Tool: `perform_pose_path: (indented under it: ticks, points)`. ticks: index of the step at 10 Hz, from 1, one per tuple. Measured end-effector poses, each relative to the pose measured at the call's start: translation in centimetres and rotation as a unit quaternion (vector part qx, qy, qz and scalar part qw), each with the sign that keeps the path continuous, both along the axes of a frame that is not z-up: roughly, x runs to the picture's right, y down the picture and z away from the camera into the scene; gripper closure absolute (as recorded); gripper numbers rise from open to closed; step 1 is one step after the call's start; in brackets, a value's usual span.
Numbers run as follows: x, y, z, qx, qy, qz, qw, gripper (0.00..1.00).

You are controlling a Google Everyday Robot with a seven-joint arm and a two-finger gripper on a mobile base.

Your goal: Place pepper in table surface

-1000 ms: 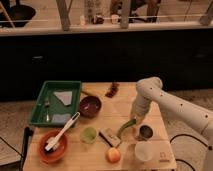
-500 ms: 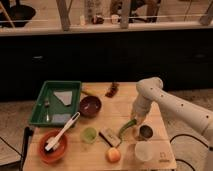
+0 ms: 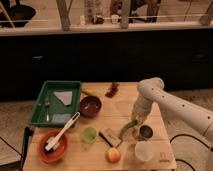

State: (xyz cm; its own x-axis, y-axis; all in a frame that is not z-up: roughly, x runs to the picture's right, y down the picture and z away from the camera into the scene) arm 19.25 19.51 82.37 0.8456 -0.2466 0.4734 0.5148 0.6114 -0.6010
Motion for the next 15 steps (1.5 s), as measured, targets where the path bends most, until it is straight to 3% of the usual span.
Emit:
perform_pose_path:
  ticks: [3,5,15]
  points:
    - [-0.4,-0.4,0.1,0.002,-0.006,-0.006,1.0000,0.32]
    - [-0.8,-0.7,0.3,0.003,-0.013,-0.009,0.9999,0.20]
    - [-0.8,-2.2,0.8,0.003,-0.032,-0.019,0.9993,0.20]
